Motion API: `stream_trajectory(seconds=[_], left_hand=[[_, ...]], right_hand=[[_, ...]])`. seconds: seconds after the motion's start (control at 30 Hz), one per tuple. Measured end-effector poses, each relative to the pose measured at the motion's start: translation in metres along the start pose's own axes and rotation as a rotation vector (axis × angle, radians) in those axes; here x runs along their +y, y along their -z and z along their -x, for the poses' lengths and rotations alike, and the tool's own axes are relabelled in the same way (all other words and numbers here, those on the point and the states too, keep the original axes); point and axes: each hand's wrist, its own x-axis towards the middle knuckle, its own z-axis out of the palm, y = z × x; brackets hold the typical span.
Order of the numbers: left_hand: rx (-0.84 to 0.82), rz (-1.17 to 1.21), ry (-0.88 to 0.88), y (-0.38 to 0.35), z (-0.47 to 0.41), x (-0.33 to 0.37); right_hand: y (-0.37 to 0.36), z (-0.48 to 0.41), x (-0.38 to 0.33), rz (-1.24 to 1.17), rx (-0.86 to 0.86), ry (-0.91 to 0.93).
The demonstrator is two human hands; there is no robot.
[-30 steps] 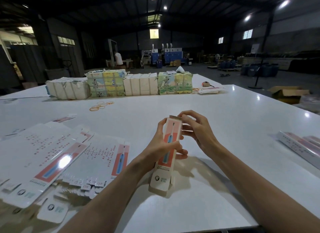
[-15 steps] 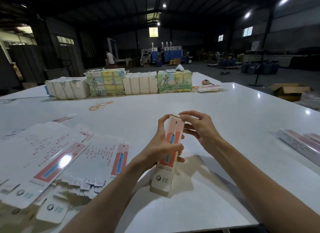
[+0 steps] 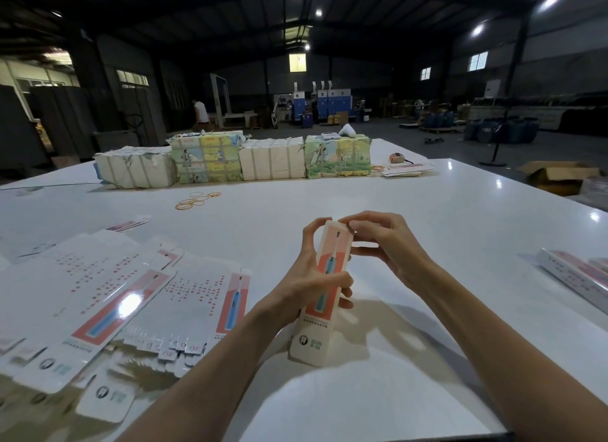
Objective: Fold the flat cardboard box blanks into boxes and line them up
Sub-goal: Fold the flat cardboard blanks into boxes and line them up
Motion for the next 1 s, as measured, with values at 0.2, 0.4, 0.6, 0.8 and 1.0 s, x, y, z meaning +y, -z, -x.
stream_trajectory(seconds=[0.2, 0.4, 0.6, 0.8, 1.0], left_hand=[[0.032, 0.033, 0.035, -0.001, 0.001, 0.003], [0.069, 0.08, 0.034, -0.005, -0.005, -0.003], [0.219, 0.343, 0.103, -0.003, -0.007, -0.013], [0.463, 0.677, 0.065, 0.005, -0.011, -0.01], [0.284, 0.604, 0.08, -0.005, -0.01, -0.009]], right_hand=[[-0.009, 0.006, 0.006, 0.169, 0.027, 0.128], [-0.016, 0.006, 0.018, 0.196, 0.104, 0.147], [-0.032, 0.009, 0.03, 0.408, 0.12, 0.157], [-0.054, 0.02, 0.017, 0.866, -0.1, 0.214], [-0.043, 0.033, 0.008, 0.929, -0.124, 0.154]])
